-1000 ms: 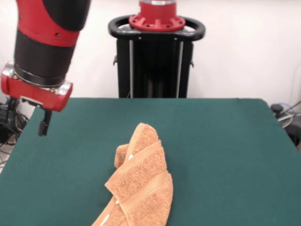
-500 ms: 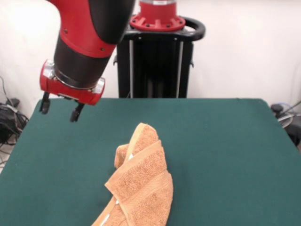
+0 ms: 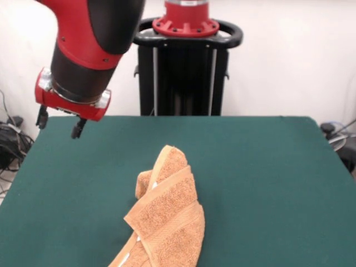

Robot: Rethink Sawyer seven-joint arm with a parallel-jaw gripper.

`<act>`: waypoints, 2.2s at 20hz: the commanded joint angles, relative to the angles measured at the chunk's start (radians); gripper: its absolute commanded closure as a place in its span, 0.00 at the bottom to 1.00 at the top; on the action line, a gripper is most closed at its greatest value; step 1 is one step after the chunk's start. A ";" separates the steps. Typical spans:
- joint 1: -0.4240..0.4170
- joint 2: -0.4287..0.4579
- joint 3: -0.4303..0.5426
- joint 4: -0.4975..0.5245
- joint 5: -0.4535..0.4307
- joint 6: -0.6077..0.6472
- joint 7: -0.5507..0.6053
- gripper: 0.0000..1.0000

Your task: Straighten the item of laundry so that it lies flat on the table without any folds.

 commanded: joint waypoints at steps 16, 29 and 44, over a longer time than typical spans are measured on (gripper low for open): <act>0.025 0.112 0.048 0.030 -0.105 -0.017 -0.064 0.00; -0.046 0.064 0.128 0.114 -0.044 -0.127 -0.056 0.00; -0.153 0.018 0.276 0.246 0.112 -0.257 -0.024 0.00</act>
